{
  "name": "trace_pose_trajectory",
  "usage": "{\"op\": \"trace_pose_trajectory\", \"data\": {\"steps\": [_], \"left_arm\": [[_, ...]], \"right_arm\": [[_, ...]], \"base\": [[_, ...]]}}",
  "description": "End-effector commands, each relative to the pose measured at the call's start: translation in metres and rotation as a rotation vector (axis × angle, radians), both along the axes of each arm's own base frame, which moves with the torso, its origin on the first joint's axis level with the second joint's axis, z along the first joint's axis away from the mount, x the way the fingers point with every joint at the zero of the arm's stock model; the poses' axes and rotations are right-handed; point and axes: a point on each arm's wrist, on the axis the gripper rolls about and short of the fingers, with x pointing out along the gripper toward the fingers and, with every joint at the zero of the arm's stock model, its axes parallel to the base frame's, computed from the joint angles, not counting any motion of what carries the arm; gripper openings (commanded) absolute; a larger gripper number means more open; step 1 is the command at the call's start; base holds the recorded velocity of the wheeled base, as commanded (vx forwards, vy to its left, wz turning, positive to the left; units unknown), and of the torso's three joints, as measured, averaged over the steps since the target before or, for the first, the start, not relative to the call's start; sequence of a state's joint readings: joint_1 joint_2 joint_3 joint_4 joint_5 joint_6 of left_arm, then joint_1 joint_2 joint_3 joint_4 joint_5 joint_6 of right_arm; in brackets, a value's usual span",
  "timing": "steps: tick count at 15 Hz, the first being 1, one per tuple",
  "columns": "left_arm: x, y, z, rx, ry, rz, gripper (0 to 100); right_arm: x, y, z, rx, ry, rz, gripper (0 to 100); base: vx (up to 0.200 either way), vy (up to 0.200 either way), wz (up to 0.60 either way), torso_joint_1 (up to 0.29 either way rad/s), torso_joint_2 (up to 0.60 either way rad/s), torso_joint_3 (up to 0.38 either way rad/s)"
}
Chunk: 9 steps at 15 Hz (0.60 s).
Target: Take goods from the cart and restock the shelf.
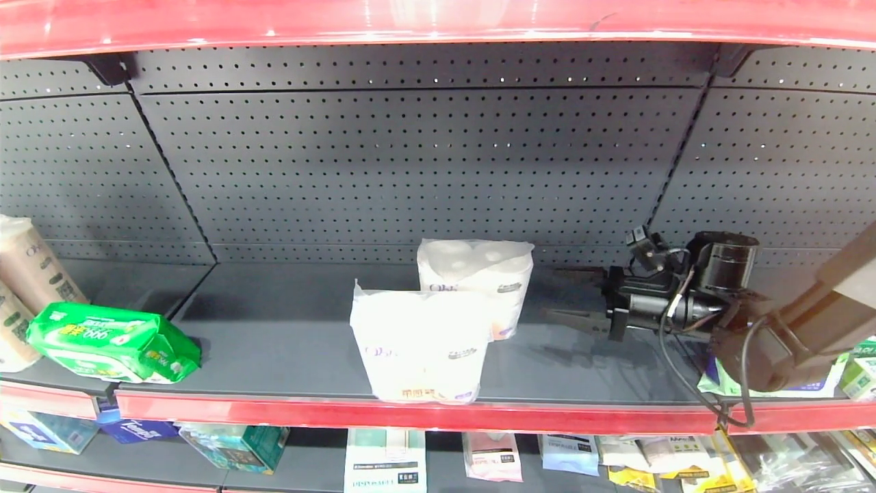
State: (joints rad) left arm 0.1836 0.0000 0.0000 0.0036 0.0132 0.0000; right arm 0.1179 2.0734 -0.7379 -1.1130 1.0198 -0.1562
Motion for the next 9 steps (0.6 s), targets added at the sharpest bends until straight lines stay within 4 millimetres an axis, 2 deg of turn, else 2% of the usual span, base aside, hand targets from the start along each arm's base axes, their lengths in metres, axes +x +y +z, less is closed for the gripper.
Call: {"op": "trace_pose_trajectory", "data": {"steps": [1, 2, 4, 7, 9], "left_arm": [[0.000, 0.000, 0.000, 0.000, -0.001, 0.001, 100], [0.000, 0.000, 0.000, 0.000, -0.001, 0.001, 100], [0.000, 0.000, 0.000, 0.000, 0.001, 0.001, 100], [0.000, 0.000, 0.000, 0.000, -0.001, 0.001, 100], [0.000, 0.000, 0.000, -0.002, 0.001, 0.001, 100]], "right_arm": [[-0.009, -0.007, 0.017, 0.007, -0.035, -0.022, 100], [-0.010, -0.008, 0.022, 0.008, -0.041, -0.050, 100], [-0.008, -0.005, 0.026, -0.019, -0.046, -0.224, 100], [-0.006, 0.008, 0.023, -0.047, -0.003, -0.466, 100], [-0.005, 0.013, 0.020, -0.066, 0.000, -0.527, 100]], "base": [[0.000, 0.000, 0.00, 0.000, 0.00, 0.000], [0.000, 0.000, 0.00, 0.000, 0.00, 0.000], [0.000, 0.000, 0.00, 0.000, 0.00, 0.000], [0.000, 0.000, 0.00, 0.000, 0.00, 0.000], [0.000, 0.000, 0.00, 0.000, 0.00, 0.000]]}}
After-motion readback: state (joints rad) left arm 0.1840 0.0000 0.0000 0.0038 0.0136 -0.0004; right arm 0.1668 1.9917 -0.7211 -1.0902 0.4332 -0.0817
